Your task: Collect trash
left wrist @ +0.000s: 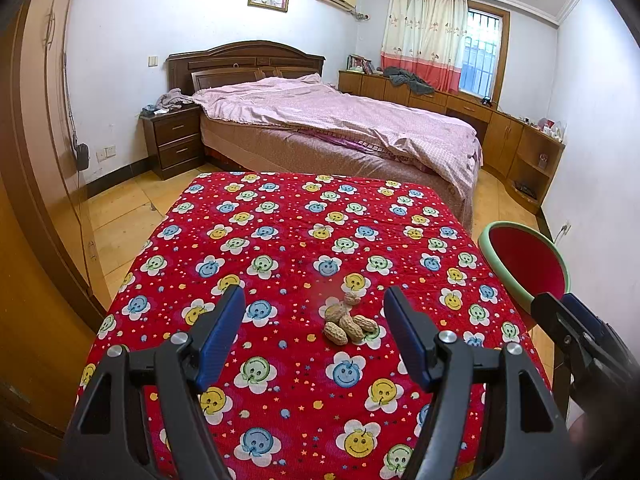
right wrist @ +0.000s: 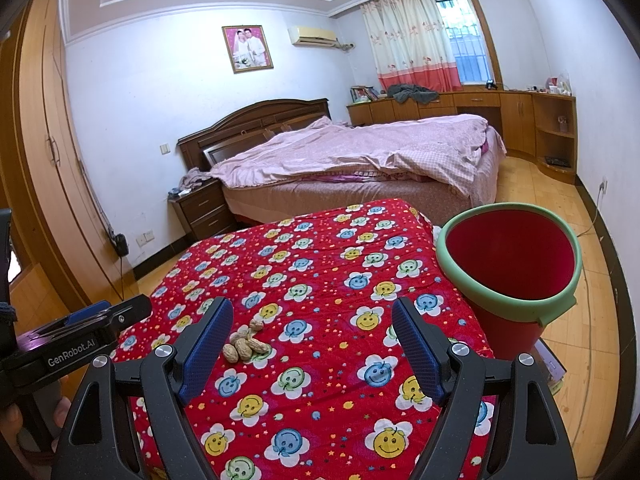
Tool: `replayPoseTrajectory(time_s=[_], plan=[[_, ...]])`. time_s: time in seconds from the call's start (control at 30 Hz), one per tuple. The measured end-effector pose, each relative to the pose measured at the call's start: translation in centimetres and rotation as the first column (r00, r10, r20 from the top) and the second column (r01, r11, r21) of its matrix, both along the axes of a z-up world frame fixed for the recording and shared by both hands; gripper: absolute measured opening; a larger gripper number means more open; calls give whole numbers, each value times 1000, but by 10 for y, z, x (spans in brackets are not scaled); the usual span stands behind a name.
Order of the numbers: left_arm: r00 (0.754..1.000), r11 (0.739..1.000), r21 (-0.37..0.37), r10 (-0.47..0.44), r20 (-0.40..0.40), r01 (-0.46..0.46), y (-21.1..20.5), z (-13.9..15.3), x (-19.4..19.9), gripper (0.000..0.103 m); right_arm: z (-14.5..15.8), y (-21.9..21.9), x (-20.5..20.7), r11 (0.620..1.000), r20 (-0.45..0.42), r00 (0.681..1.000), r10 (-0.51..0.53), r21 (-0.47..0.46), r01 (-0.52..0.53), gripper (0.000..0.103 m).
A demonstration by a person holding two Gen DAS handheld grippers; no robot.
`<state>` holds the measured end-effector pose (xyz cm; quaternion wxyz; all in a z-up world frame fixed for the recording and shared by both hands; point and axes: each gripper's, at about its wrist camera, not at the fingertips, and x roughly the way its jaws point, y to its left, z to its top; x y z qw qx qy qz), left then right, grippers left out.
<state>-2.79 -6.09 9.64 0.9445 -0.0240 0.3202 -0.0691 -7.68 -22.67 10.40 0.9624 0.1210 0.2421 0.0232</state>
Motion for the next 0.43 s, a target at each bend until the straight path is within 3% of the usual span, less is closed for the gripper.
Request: replayPoseTrajectory(time_s=[0.43], plan=[[1000,1000,-2,1,-5,-1,-1,0,0,71,0,0,0,1000,-2,1000,0,-1,0,82]])
